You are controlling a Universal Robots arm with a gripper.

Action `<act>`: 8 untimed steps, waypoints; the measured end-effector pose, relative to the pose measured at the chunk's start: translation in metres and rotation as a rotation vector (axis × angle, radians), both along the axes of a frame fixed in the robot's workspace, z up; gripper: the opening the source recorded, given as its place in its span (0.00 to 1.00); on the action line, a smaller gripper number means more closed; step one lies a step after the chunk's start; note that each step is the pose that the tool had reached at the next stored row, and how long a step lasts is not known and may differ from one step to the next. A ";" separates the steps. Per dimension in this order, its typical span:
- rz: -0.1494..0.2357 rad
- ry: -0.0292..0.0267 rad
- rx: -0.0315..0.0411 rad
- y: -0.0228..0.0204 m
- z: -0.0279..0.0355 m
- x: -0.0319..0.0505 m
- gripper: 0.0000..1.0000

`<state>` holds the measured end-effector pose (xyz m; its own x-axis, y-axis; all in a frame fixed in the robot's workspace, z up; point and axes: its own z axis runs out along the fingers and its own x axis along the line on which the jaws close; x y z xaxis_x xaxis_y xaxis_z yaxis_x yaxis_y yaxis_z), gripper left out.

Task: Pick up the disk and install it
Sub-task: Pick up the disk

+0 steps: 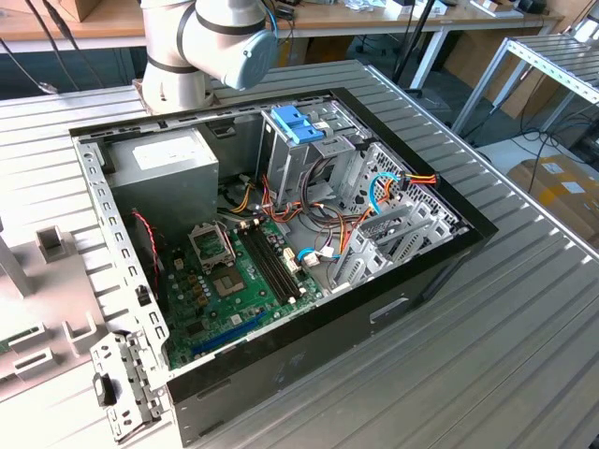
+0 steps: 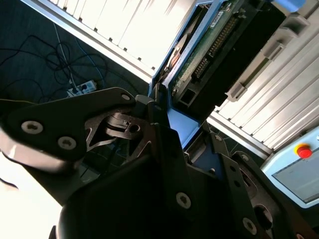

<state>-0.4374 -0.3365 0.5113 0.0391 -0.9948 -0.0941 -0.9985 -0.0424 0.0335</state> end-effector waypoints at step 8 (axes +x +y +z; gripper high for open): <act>0.000 0.0001 0.0006 0.0000 0.0096 0.0000 0.37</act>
<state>-0.4374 -0.3366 0.5209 0.0391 -0.9947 -0.0947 -0.9985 -0.0424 0.0336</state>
